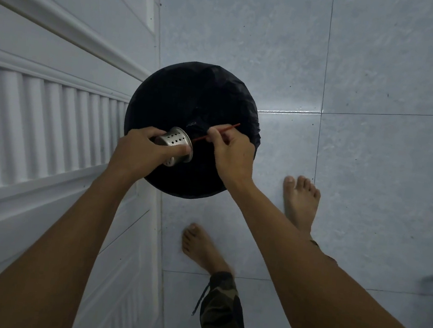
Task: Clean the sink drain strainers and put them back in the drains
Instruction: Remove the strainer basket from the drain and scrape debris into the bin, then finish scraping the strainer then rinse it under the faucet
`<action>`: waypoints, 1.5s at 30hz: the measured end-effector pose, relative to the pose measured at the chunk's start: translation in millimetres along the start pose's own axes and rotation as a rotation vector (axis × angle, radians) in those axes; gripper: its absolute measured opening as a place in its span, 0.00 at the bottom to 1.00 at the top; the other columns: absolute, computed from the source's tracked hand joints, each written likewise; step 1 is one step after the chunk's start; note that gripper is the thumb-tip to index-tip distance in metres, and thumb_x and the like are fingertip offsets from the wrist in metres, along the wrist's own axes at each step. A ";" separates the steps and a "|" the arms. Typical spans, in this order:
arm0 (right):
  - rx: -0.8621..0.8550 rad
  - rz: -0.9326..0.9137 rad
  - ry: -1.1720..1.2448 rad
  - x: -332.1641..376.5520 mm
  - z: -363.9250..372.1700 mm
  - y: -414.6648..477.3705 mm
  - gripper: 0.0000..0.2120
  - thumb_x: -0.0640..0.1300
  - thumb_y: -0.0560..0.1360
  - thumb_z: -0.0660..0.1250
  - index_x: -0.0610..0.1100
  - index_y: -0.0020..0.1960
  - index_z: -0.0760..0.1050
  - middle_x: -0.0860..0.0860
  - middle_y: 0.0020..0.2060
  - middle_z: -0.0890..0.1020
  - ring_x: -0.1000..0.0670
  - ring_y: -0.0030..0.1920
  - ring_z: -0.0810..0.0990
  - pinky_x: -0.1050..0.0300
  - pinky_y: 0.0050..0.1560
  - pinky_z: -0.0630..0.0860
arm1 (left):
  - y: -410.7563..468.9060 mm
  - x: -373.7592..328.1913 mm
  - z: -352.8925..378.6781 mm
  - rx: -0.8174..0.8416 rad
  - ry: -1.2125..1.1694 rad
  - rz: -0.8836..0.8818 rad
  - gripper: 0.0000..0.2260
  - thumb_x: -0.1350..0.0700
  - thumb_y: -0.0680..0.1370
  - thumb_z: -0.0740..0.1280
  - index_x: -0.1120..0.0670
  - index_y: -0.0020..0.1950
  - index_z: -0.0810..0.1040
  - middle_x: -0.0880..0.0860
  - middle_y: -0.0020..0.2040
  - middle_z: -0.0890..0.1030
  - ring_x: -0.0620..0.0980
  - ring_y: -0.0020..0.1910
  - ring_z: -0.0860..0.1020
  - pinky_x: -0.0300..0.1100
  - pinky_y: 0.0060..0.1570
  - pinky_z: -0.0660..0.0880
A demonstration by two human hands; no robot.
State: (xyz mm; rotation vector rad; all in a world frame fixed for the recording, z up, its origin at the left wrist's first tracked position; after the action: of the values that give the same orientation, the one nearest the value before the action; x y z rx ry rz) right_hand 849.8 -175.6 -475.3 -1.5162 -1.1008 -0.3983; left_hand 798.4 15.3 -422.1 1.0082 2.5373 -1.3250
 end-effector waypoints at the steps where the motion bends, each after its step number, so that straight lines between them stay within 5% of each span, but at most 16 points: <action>1: 0.010 0.010 0.018 0.2 -1.2 1.0 0.09 0.50 0.81 0.68 0.47 0.52 0.85 0.57 0.42 0.87 0.62 0.44 0.82 0.78 0.45 0.70 | 0.3 1.9 0.0 0.010 -0.015 -0.010 0.30 0.38 0.69 0.79 0.48 0.67 0.79 0.45 0.53 0.81 0.48 0.54 0.81 0.44 0.53 0.79; 5: 0.163 -0.046 0.016 4.9 8.3 -6.7 0.08 0.50 0.80 0.69 0.48 0.52 0.86 0.58 0.42 0.88 0.63 0.47 0.84 0.77 0.48 0.72 | -0.4 3.7 3.0 0.038 -0.058 -0.003 0.28 0.39 0.68 0.80 0.45 0.66 0.79 0.46 0.57 0.83 0.50 0.55 0.82 0.52 0.59 0.80; 12: -0.026 -0.149 -0.139 8.6 -8.2 1.6 0.09 0.47 0.82 0.68 0.45 0.53 0.85 0.56 0.45 0.86 0.61 0.43 0.80 0.79 0.47 0.71 | -8.7 17.8 12.5 0.000 -0.163 -0.027 0.31 0.42 0.66 0.82 0.44 0.64 0.72 0.45 0.57 0.79 0.48 0.56 0.80 0.47 0.54 0.79; 20: -0.025 -0.190 -0.234 10.9 -19.4 -3.8 0.09 0.49 0.81 0.68 0.48 0.55 0.86 0.56 0.49 0.87 0.63 0.43 0.78 0.84 0.48 0.67 | -37.5 12.2 26.3 -0.225 -0.189 0.177 0.36 0.53 0.65 0.85 0.48 0.69 0.74 0.45 0.64 0.75 0.40 0.60 0.75 0.29 0.56 0.72; 25: -0.023 -0.190 -0.282 18.2 -30.5 -16.1 0.10 0.51 0.82 0.68 0.50 0.57 0.85 0.56 0.51 0.87 0.61 0.47 0.81 0.84 0.47 0.67 | -58.6 -0.1 28.1 -0.363 -0.229 0.162 0.36 0.49 0.64 0.85 0.49 0.69 0.74 0.46 0.64 0.79 0.46 0.64 0.77 0.53 0.65 0.76; 29: -0.029 -0.174 -0.292 37.4 -50.2 -34.3 0.11 0.52 0.82 0.67 0.50 0.58 0.85 0.56 0.50 0.87 0.64 0.45 0.79 0.83 0.47 0.67 | -82.0 -24.3 12.9 -0.407 -0.264 0.170 0.36 0.47 0.65 0.84 0.48 0.69 0.74 0.45 0.64 0.79 0.45 0.65 0.77 0.55 0.66 0.76; 33: -0.027 -0.199 -0.233 81.6 -75.9 -66.8 0.11 0.50 0.82 0.67 0.49 0.58 0.85 0.57 0.48 0.86 0.69 0.41 0.76 0.82 0.46 0.69 | -118.6 -62.7 -23.3 -0.445 -0.309 0.184 0.36 0.46 0.65 0.84 0.48 0.70 0.74 0.44 0.64 0.79 0.45 0.65 0.77 0.56 0.67 0.75; 39: -0.072 -0.301 -0.051 209.5 -129.1 -118.6 0.09 0.52 0.81 0.68 0.51 0.55 0.85 0.60 0.47 0.86 0.62 0.48 0.83 0.68 0.52 0.79 | -192.6 -145.8 -113.8 -0.587 -0.414 0.237 0.35 0.44 0.64 0.84 0.45 0.68 0.74 0.40 0.62 0.80 0.42 0.63 0.77 0.55 0.66 0.75; 45: -0.081 -0.462 0.071 370.2 -183.0 -178.5 0.07 0.54 0.81 0.67 0.56 0.55 0.83 0.63 0.47 0.85 0.65 0.51 0.82 0.74 0.49 0.76 | -286.0 -228.8 -220.1 -0.766 -0.539 0.335 0.35 0.43 0.64 0.84 0.41 0.67 0.73 0.37 0.61 0.79 0.45 0.63 0.77 0.51 0.65 0.76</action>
State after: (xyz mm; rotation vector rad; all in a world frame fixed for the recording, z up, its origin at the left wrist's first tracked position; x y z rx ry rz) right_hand 950.1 -207.0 -37.8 -1.2973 -1.3904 -0.8152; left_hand 847.8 -47.0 -2.3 0.7243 2.0397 -0.3790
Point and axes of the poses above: each hand's wrist, its own y-axis towards the middle knuckle, its own z-axis out of the palm, x = y × z, the point moved 4 cm from there along y, towards the middle knuckle
